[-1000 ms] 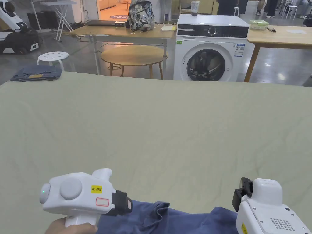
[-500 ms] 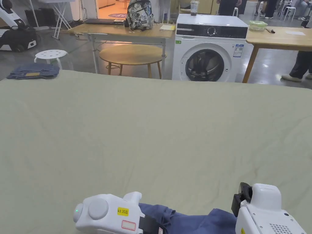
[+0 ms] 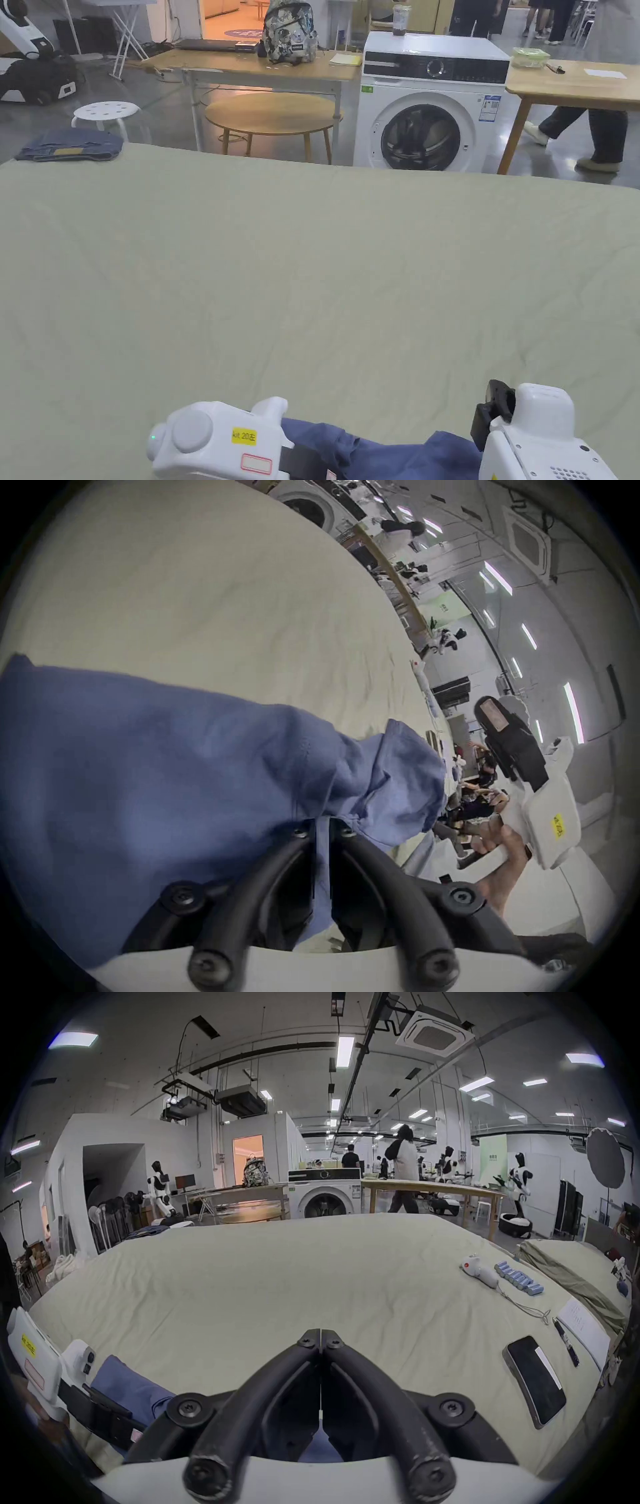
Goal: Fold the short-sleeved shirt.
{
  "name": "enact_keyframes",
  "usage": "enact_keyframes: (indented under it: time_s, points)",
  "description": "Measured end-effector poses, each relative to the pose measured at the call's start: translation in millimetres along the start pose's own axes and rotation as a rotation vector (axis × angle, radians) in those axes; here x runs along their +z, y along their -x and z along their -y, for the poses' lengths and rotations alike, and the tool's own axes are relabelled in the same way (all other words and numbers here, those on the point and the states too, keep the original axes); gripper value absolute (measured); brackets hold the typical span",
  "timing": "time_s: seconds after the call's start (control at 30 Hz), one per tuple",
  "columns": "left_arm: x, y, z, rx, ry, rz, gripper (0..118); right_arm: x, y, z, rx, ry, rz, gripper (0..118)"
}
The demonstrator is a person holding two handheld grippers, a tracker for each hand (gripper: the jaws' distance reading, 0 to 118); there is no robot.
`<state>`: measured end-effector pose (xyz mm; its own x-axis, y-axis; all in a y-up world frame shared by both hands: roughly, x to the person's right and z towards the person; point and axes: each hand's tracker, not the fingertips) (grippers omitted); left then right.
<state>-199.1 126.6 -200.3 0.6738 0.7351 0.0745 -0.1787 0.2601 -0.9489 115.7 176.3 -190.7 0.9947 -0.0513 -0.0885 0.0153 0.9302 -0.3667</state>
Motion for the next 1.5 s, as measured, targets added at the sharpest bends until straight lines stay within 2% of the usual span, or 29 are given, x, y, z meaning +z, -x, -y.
enact_keyframes:
  time_s: [0.1,0.17,0.3,0.37,0.5,0.67,0.77,0.83,0.87,0.93,1.0,1.03,1.07,1.1,1.13,1.5]
  points:
    - [33.5,2.3,-4.2,-0.025,-0.082,-0.012,3,2.2,1.7,-2.4,0.013,-0.021,0.002,0]
    - [60.3,7.6,-6.7,-0.024,-0.144,-0.024,9,3.4,2.1,-4.9,0.014,-0.033,-0.004,0]
    - [108.6,24.0,-7.4,-0.005,-0.207,-0.048,34,4.9,3.6,-8.9,0.018,-0.047,-0.003,0]
    - [125.8,38.6,-9.3,0.051,-0.259,-0.092,53,5.1,4.1,-9.9,0.019,-0.049,-0.005,0]
    - [135.8,70.7,-8.1,0.089,-0.258,-0.134,55,4.7,4.8,-9.6,0.025,-0.045,-0.005,0]
    - [113.5,109.4,-0.4,0.195,-0.171,-0.066,55,4.4,4.9,-8.1,0.025,-0.037,-0.002,0]
    - [108.7,135.7,-2.9,0.258,-0.231,0.112,54,5.5,4.8,-8.2,0.026,-0.033,-0.002,0]
    - [101.1,140.6,-3.6,0.295,-0.238,0.182,54,6.6,4.8,-8.5,0.028,-0.036,0.0,0]
    - [102.8,120.3,-1.6,0.301,-0.236,0.206,54,6.9,4.8,-8.9,0.028,-0.036,0.002,0]
    - [93.4,116.1,-0.1,0.287,-0.22,0.23,48,7.1,4.6,-9.4,0.027,-0.036,0.003,0]
    - [78.1,110.5,4.6,0.253,-0.201,0.184,31,7.4,4.3,-9.4,0.03,-0.035,0.007,0]
    - [74.8,106.8,4.4,0.233,-0.185,0.122,16,7.4,4.2,-9.3,0.031,-0.033,0.008,0]
    - [74.4,106.2,5.2,0.225,-0.167,0.078,10,7.5,4.0,-9.2,0.032,-0.031,0.008,0]
    - [76.1,104.0,5.4,0.234,-0.183,0.117,8,7.7,4.0,-8.9,0.034,-0.03,0.009,0]
    - [83.5,128.1,-6.6,0.229,-0.19,0.118,6,7.8,3.9,-8.7,0.037,-0.029,0.011,0]
    - [155.4,87.7,-14.6,0.115,-0.284,0.004,2,9.5,4.1,-13.2,0.052,-0.033,0.009,0]
